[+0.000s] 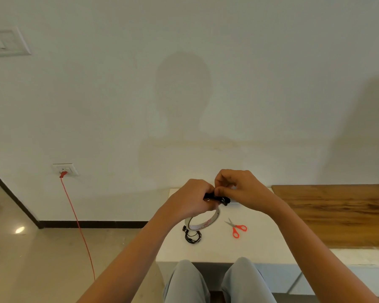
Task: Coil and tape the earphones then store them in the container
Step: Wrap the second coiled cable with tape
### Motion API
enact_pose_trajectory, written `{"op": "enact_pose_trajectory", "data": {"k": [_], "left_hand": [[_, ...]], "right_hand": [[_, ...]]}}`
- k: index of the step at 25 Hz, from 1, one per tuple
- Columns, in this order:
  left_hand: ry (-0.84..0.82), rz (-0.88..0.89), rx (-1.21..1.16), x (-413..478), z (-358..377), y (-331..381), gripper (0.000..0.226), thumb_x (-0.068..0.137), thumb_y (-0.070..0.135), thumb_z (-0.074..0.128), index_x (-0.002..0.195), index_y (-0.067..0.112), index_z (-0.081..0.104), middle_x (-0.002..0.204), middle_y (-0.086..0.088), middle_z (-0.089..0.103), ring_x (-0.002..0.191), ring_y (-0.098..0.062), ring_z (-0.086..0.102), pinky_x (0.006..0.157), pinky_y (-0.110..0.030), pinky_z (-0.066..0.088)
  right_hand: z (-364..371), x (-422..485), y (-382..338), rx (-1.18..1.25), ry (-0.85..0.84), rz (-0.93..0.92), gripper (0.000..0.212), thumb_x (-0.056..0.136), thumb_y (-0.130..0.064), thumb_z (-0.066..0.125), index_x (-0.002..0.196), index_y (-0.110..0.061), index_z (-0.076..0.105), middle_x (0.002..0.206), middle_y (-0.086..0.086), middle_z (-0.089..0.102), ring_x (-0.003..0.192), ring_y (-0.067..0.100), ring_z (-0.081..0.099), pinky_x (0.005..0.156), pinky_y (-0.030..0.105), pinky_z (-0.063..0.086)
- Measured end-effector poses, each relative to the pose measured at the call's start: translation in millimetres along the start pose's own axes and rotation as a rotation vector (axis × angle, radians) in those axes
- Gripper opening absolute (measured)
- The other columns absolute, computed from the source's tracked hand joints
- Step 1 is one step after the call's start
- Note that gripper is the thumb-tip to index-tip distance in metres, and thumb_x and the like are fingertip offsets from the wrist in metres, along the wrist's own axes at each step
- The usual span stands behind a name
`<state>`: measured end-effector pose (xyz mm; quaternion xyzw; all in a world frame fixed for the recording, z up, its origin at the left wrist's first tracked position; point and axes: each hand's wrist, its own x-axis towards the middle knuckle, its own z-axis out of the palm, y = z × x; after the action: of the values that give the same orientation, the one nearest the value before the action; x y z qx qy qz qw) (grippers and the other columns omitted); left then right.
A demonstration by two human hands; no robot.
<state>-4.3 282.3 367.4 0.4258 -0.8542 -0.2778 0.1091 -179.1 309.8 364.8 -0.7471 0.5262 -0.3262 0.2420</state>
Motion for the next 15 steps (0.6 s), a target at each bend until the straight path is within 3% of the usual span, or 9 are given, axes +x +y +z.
{"op": "enact_pose_trajectory", "data": {"k": [4,7,11,15], "left_hand": [[0.055,-0.003,-0.093,-2.6,3.2,-1.6,0.018,0.088,0.019,0.065,0.104,0.015,0.072,0.098,-0.003,0.074,0.088,-0.017,0.069,0.079,-0.032,0.054],[0.058,-0.02,-0.192,-4.0,5.2,-6.3,0.016,0.086,0.024,0.067,0.1,0.021,0.074,0.096,0.001,0.075,0.09,-0.014,0.07,0.087,-0.037,0.055],[0.02,-0.072,-0.296,-3.4,10.0,-10.5,0.013,0.085,0.025,0.069,0.096,0.023,0.076,0.085,0.002,0.075,0.081,-0.013,0.069,0.075,-0.025,0.053],[-0.015,-0.158,-0.297,0.9,19.7,-16.5,0.018,0.081,0.03,0.07,0.09,0.016,0.076,0.077,-0.011,0.07,0.064,-0.015,0.057,0.066,-0.031,0.045]], "right_hand": [[3.0,1.8,6.4,0.183,-0.003,0.058,0.005,0.087,-0.018,0.067,0.083,-0.017,0.064,0.075,0.002,0.072,0.071,0.019,0.069,0.072,0.03,0.056],[14.3,-0.4,10.1,0.178,0.007,0.037,0.007,0.092,-0.019,0.06,0.085,-0.02,0.06,0.073,-0.001,0.069,0.067,0.012,0.065,0.067,0.025,0.055],[26.7,-1.8,15.7,0.142,0.019,0.073,0.012,0.096,-0.024,0.054,0.085,-0.027,0.057,0.072,-0.001,0.066,0.062,0.006,0.058,0.062,0.021,0.048],[34.1,-2.1,23.9,0.124,-0.04,0.093,0.012,0.097,-0.029,0.049,0.087,-0.029,0.054,0.073,0.017,0.062,0.064,0.015,0.051,0.063,0.031,0.045]]}}
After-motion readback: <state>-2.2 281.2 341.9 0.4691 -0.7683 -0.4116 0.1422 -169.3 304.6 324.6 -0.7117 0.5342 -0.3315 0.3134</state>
